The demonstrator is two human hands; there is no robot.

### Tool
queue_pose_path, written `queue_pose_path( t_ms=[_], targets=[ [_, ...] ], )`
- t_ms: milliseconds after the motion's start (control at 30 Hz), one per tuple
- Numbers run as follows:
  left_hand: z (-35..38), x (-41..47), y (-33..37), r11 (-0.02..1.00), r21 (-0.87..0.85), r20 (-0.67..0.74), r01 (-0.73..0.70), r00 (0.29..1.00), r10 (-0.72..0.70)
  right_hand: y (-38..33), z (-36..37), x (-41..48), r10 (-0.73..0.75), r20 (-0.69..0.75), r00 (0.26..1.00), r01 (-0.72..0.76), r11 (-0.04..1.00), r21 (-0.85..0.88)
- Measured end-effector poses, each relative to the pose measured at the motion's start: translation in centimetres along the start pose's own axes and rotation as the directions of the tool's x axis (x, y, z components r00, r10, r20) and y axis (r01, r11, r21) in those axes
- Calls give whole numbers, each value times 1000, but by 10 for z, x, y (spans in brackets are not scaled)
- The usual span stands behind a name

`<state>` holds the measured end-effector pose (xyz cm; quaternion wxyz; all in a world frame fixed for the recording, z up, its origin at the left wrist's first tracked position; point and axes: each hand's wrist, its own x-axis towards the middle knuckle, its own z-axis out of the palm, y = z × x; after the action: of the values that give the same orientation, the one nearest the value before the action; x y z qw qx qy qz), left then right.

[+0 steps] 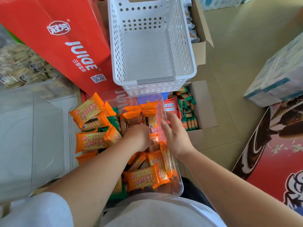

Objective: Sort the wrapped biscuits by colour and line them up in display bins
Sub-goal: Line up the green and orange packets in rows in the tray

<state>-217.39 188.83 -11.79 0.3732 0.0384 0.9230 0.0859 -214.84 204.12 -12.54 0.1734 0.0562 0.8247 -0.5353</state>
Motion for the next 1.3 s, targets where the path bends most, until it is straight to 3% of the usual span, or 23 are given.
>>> queue_pose_path(
  t_ms=[133,267,433,600,700,800,967,1167,1300],
  targets=[
    [-3,-6,-5,966,-255,-75,33,996,-54,0,0,-1,8,-7,1000,-8,1000,8],
    [-13,-17,-15,867,-498,-214,11,968,-135,-1,0,-1,17,-4,1000,-17,1000,12],
    [-16,-18,-20,825,-541,-444,-163,889,-116,-2,1,-1,29,-8,1000,-29,999,17],
    [-5,-9,-17,879,-451,-491,-157,866,-96,-3,2,-1,28,-12,1000,-28,999,16],
    [-3,-7,-20,980,-199,-502,-12,860,-91,-4,1,-2,34,-12,999,-33,999,22],
    [-3,-10,-19,1000,20,-463,-20,886,27,-5,0,-3,28,-12,1000,-28,999,16],
    [-3,-14,-20,986,125,-300,-107,944,140,-5,-2,-2,28,-2,1000,-28,1000,14],
    [4,-16,-27,986,22,-82,-166,982,167,-7,-2,-3,43,0,999,-43,999,32],
    [-4,-18,-28,970,147,-303,-196,924,233,-8,-1,-3,39,-7,999,-39,998,46]
  ],
)
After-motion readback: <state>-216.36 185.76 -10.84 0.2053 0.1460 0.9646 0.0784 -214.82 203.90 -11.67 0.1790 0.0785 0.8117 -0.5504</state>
